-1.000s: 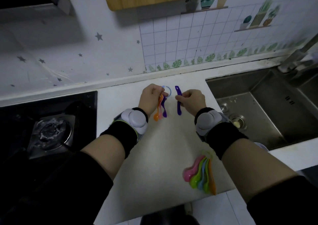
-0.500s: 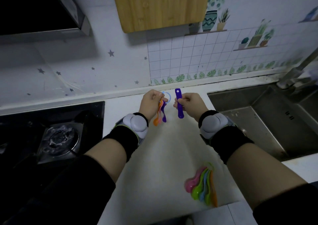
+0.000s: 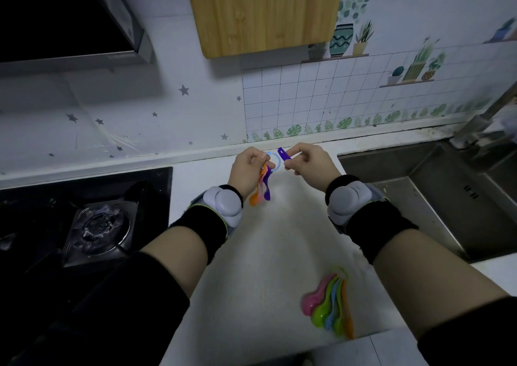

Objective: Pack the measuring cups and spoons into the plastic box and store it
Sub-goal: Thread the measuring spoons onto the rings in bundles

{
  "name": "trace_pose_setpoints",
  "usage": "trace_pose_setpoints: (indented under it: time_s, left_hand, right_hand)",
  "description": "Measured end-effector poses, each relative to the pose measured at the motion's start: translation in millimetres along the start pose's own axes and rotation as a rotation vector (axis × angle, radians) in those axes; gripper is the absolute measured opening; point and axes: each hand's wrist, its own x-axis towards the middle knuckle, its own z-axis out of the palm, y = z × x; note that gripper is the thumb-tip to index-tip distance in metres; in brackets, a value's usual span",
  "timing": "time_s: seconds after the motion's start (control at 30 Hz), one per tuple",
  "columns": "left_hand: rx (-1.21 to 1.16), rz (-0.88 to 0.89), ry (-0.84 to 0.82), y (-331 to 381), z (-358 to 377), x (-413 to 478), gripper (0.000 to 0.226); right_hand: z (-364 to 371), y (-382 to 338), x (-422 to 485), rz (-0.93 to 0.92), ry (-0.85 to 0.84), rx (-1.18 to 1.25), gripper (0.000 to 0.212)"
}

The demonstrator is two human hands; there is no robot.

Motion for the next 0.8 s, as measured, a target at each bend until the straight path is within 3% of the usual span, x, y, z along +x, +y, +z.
trace_pose_setpoints:
  time_s: [0.4, 0.6, 0.7, 0.8]
  left_hand:
    - [0.229, 0.028, -0.047, 4, -4, -8, 0.024]
    - [0.373, 0.115, -0.106, 9, -3, -14, 0.016]
    - [0.367, 0.137, -0.107, 11, -2, -14, 0.016]
    - [0.342, 0.12, -0.094, 13, -4, -14, 0.017]
  right_hand:
    - [-11, -11, 6, -0.176, -0.106, -0.673, 0.023]
    - [-13, -22, 4, -0.223, -0.163, -0.938, 0.023]
    - [-7, -20, 2, -0.238, -0.186, -1.007, 0.022]
    - [-4, -14, 0, -0.167, -0.2, -0.858, 0.022]
